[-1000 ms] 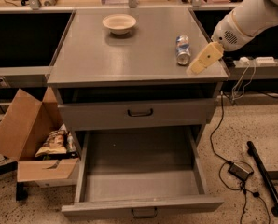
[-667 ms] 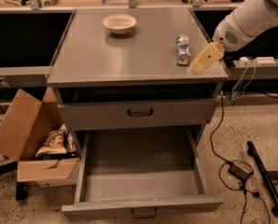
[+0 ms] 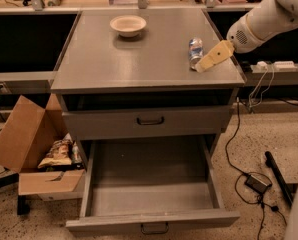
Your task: Place redbull can into middle drawer
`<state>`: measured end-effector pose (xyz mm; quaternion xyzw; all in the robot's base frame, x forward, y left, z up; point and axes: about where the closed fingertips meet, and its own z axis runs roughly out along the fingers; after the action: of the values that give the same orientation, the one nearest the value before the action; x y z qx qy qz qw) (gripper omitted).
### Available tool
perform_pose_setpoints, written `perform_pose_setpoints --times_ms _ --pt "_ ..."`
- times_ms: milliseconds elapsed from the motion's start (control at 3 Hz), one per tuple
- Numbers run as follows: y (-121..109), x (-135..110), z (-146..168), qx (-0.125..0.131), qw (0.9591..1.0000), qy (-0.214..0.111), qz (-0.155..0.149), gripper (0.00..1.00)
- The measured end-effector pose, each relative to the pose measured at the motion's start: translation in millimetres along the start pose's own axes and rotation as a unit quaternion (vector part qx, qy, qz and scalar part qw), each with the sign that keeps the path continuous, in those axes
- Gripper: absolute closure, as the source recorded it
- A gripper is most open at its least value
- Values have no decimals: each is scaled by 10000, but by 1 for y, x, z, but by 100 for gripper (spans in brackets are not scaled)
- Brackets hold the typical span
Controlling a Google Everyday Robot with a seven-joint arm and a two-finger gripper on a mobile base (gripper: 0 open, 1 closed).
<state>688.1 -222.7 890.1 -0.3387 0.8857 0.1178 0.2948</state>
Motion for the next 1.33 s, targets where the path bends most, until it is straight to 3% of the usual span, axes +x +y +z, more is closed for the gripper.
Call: perform_pose_setpoints --times_ms 667,1333 --pt "-45 -20 33 163 9962 -173 839 0" --pt "-58 -49 58 392 9940 -89 1013 0"
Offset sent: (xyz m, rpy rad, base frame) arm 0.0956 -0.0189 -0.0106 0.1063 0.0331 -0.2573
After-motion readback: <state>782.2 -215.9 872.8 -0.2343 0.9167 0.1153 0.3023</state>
